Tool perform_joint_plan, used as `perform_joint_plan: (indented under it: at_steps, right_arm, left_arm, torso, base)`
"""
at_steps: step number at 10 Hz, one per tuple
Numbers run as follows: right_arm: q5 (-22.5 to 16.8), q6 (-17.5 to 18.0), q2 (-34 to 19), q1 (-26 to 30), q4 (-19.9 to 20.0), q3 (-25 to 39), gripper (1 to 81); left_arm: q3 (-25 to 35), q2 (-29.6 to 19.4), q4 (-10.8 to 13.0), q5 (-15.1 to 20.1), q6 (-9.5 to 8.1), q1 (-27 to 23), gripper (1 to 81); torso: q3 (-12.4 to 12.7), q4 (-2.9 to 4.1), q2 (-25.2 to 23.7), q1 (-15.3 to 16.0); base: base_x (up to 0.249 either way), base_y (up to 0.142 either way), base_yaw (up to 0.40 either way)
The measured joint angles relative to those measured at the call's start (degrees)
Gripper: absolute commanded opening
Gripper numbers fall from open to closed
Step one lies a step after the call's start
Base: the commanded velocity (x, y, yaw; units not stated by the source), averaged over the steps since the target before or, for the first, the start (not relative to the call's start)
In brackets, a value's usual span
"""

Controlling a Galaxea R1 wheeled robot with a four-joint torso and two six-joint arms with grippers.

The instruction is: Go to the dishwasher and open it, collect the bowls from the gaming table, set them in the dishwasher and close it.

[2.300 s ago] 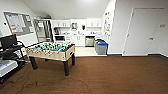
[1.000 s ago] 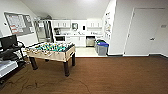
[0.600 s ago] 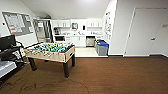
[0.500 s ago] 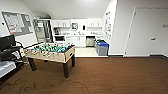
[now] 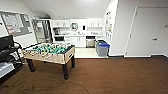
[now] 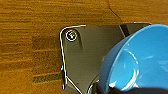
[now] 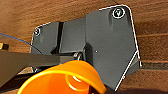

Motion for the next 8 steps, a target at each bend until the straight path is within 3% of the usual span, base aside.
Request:
perform_joint_plan:
  at_steps: [5, 8]
  right_arm:
    - [-0.1, 0.0, 0.0, -0.2, 0.0, -0.1, 1.0]
    - [-0.1, 0.0, 0.2, -0.3, 0.0, -0.1, 1.0]
  left_arm:
    - [0.0, 0.0, 0.0, 0.0, 0.02, 0.1, 1.0]
    - [0.0, -0.2, 0.0, 0.1, 0.0, 0.2, 1.0]
  torso:
    - [0.0, 0.0, 0.0, 0.0]
    - [0.0, 0.0, 0.0, 0.0]
  base:
    - [0.138, 0.0, 0.0]
    - [0.147, -0.075, 0.0]
